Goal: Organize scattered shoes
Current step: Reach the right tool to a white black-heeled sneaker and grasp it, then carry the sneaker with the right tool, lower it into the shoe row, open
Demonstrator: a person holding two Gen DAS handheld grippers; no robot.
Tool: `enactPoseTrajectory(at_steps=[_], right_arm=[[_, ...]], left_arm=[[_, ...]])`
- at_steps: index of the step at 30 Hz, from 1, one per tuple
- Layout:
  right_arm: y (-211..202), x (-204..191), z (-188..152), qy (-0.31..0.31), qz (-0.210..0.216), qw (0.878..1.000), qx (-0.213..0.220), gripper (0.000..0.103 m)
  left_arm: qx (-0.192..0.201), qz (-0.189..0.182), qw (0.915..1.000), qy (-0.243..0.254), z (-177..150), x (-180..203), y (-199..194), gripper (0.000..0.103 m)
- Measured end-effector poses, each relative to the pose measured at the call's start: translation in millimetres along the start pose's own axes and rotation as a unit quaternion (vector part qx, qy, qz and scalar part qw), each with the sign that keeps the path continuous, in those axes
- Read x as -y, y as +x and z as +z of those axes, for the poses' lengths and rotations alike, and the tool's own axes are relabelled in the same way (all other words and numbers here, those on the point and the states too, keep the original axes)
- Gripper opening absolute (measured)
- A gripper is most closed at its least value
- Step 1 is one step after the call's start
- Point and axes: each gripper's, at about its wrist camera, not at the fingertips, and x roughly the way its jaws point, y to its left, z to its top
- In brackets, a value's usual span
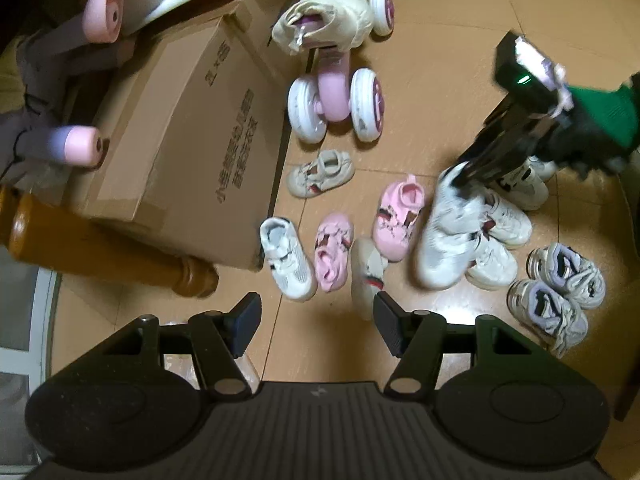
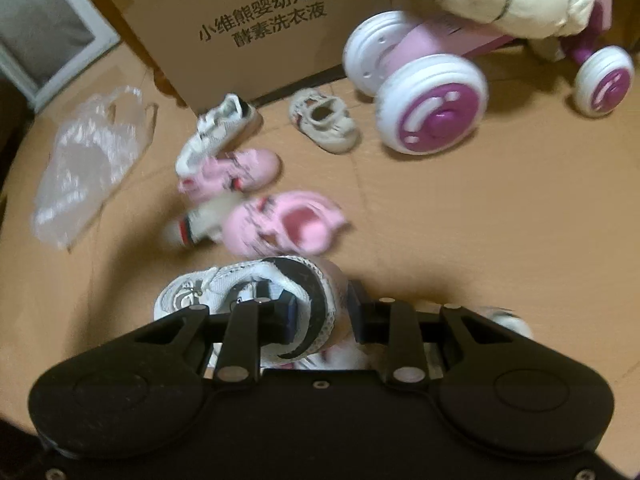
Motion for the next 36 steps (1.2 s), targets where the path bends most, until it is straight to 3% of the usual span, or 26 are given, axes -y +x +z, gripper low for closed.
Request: enactPoseTrajectory(at_steps=[5,8,11,15,18,19,20,21,23,26,29,31,33,35,36], right_arm=[[-21,18,-29,-0.104,-0.017,0.993,-0.055,0.027],[-27,25,-52,-0.175,-0.019,0.980,-0.096,0.027],[-19,24,-80,-0.248,-0.021,0.958,-0.140,0.027],[1,18,-120,-0.350,-0.017,0.917,-0.190,0.027],[17,8,-151,-0.439,-0.005,0.871,-0.221,0.027],[22,4,-160,-0.469,0.000,0.855,-0.224,0.027],[22,4,-162,-0.478,0.002,0.849,-0.223,0.027],[28,-2,-170,-0.517,0.007,0.827,-0.221,0.027],[32,-6,-175,-0.549,0.007,0.808,-0.214,0.025],[44,-7,-172,-0.567,0.013,0.798,-0.203,0.023],[52,-7,-170,-0.567,0.014,0.799,-0.199,0.018],[57,-8,-167,-0.557,0.014,0.807,-0.196,0.018],[61,-8,-164,-0.543,0.007,0.816,-0.196,0.029],[65,-7,-161,-0.525,-0.003,0.827,-0.201,0.029],[64,-6,-158,-0.515,-0.001,0.832,-0.205,0.034]], left_arm=[[-0.001,-0.002,0.9998,0.018,14,12,5,0.061],[0.001,0.001,0.9996,0.029,22,19,5,0.061],[0.005,0.001,0.9994,0.035,28,24,5,0.061],[0.001,0.001,0.9993,0.038,31,25,8,0.061],[-0.003,0.001,0.9992,0.039,32,25,12,0.061],[-0.005,0.000,0.9992,0.039,31,24,13,0.061],[-0.007,0.000,0.9992,0.039,31,23,14,0.061],[-0.009,-0.001,0.9992,0.039,31,22,16,0.061],[-0.012,-0.002,0.9991,0.040,30,21,19,0.061],[-0.017,-0.005,0.9990,0.041,29,20,23,0.061],[-0.020,-0.008,0.9989,0.041,29,18,26,0.061],[-0.021,-0.009,0.9989,0.040,28,18,28,0.061],[-0.022,-0.010,0.9989,0.040,27,17,29,0.061],[-0.026,-0.011,0.9988,0.039,26,16,31,0.061],[-0.027,-0.012,0.9988,0.039,26,16,32,0.061]])
